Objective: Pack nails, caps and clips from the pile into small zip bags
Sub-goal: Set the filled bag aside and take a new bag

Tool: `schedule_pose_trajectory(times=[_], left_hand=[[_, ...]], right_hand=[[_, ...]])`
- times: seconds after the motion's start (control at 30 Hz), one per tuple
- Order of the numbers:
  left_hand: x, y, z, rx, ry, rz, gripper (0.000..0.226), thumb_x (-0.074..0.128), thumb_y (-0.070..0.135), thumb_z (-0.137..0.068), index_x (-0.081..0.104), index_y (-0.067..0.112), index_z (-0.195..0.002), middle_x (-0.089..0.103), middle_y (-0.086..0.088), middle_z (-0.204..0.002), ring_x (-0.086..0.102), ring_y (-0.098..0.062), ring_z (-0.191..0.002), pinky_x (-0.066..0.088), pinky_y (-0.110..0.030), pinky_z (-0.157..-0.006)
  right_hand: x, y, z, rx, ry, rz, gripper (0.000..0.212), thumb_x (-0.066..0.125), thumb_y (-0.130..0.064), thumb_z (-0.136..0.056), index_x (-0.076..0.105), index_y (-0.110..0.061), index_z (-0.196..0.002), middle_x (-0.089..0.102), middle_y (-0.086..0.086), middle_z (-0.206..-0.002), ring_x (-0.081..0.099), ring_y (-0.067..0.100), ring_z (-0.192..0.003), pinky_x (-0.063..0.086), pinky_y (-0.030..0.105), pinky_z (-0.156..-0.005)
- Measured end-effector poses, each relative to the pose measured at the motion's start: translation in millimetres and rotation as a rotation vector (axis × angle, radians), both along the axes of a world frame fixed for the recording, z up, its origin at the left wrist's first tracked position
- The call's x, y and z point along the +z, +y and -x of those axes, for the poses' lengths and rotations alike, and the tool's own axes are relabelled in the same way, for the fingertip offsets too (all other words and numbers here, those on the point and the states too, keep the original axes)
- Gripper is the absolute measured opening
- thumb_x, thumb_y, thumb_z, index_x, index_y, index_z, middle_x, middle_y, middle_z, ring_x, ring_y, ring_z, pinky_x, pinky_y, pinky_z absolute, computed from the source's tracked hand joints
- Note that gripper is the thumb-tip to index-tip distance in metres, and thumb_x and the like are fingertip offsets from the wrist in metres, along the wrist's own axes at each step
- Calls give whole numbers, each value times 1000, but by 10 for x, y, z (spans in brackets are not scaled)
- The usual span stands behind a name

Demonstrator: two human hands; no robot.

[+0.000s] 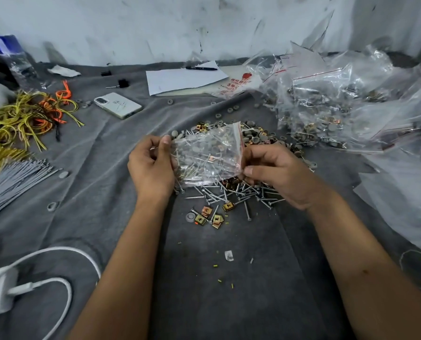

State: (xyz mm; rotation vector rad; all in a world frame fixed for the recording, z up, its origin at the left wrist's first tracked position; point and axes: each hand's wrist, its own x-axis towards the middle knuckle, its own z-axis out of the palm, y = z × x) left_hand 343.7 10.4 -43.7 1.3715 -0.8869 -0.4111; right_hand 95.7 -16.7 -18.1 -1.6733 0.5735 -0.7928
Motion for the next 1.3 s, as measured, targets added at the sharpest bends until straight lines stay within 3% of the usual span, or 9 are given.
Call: schedule_pose_trajectory(times=[0.1, 0.27, 0.43, 0.63, 0.77, 0.9, 1.03, 1.13, 1.3], left_hand=[[5, 1, -1, -14, 6, -11, 28, 64, 27, -103, 66, 29, -75, 58, 5, -49, 49, -11, -40, 42, -25, -42], [6, 2, -7, -38, 9, -6, 30, 63, 28, -104, 66, 31, -74, 58, 4, -50, 48, -13, -41, 41, -26, -43], [13, 5, -61, 6, -11, 17, 28, 61, 24, -105, 62, 22, -77, 57, 8, -48, 46, -7, -41, 39, -22, -45], [34, 8, -39, 2, 17, 5, 26, 61, 23, -105, 62, 17, -80, 56, 6, -48, 45, -10, -42, 39, -26, -46], [37, 9, -36, -8, 31, 10, 25, 60, 22, -105, 62, 15, -81, 55, 5, -47, 43, -10, -40, 37, -25, -44], [28, 7, -57, -5, 26, 3, 27, 60, 19, -105, 61, 17, -78, 56, 6, -47, 45, -6, -39, 35, -20, -41], [28, -3, -65, 23, 3, -12, 29, 62, 20, -104, 61, 21, -75, 58, 8, -47, 48, -4, -39, 36, -18, -41], [32, 4, -109, 52, 10, -35, 31, 62, 29, -102, 61, 24, -72, 60, -1, -57, 51, -19, -50, 42, -32, -52], [45, 31, -135, 61, -72, -49, 31, 59, 33, -103, 61, 25, -73, 61, 0, -65, 54, -17, -61, 44, -36, -61]], right_hand=[[5, 26, -7, 5, 59, 45, 27, 58, -11, -88, 66, 9, -104, 66, 23, -90, 62, 18, -84, 48, 27, -76], [33, 126, -154, -44, 85, 55, 19, 75, -35, -85, 76, -24, -100, 77, -3, -97, 71, 10, -93, 53, 22, -84], [52, 69, -123, -155, 112, 113, 35, 76, -40, -85, 73, -6, -89, 64, 29, -89, 56, 24, -78, 45, 41, -78], [39, 61, -132, -198, -70, 8, 11, 72, -23, -91, 78, -15, -86, 68, 3, -91, 63, 20, -84, 54, 29, -74], [47, 64, -155, -307, -106, 56, 9, 71, -9, -91, 77, -12, -86, 61, 1, -105, 65, 12, -91, 62, 40, -79], [89, 104, -172, -356, 20, 287, 16, 66, -5, -97, 72, -11, -83, 56, 5, -104, 60, -6, -85, 53, 12, -71], [69, 120, -198, -352, 27, 294, 19, 62, -6, -100, 70, -11, -83, 57, 1, -105, 62, 11, -89, 62, 35, -70], [39, 108, -209, -319, 7, 251, 11, 68, -14, -96, 71, -3, -98, 58, 4, -111, 61, 29, -95, 60, 52, -75], [-2, 77, -228, -325, 136, 304, 8, 78, -19, -88, 74, -14, -93, 57, 0, -113, 59, 18, -108, 56, 34, -85]])
